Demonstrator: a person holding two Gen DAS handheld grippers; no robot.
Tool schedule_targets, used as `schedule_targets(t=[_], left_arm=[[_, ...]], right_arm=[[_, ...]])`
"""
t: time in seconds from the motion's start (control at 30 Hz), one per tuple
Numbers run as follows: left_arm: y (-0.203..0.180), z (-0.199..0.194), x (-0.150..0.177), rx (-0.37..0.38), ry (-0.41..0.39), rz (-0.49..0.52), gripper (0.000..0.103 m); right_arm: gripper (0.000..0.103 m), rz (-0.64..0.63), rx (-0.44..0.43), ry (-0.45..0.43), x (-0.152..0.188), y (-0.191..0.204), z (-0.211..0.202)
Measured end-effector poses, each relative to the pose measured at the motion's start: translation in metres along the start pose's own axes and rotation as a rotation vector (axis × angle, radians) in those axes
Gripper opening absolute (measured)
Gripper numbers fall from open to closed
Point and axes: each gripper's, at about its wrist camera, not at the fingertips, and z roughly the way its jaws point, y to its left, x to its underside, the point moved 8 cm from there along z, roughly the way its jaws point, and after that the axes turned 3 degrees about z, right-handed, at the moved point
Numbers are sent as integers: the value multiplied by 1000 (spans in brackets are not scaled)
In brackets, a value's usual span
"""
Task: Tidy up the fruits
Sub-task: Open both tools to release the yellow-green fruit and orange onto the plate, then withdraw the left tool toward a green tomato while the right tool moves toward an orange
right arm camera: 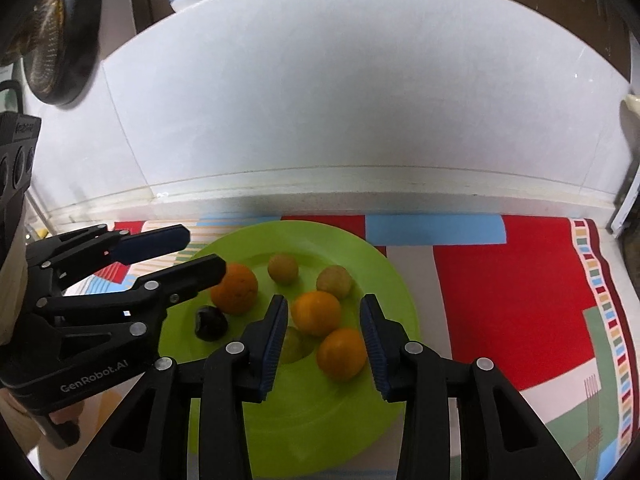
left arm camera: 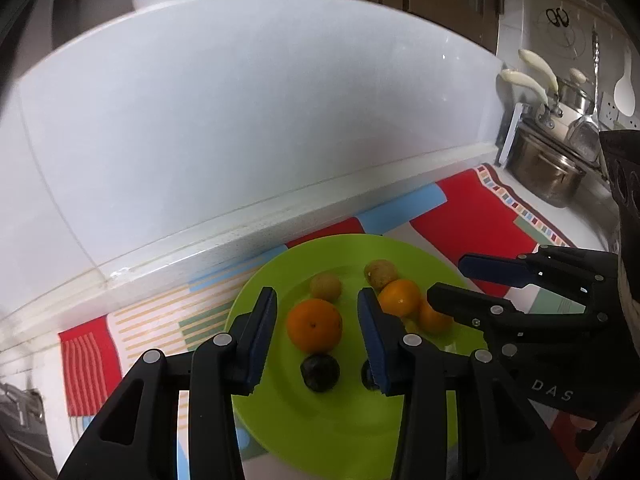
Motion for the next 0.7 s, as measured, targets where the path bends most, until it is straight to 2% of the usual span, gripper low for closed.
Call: schedule_targets(t=[0.43, 0.7], left_arm=[[-13, -69, 0, -13, -69, 0, 51], [-21, -105, 17, -16, -81, 10, 56]], right_arm=[[39, -11, -9, -62, 7, 20, -64], [39, -17, -12, -77, 21, 35, -100]])
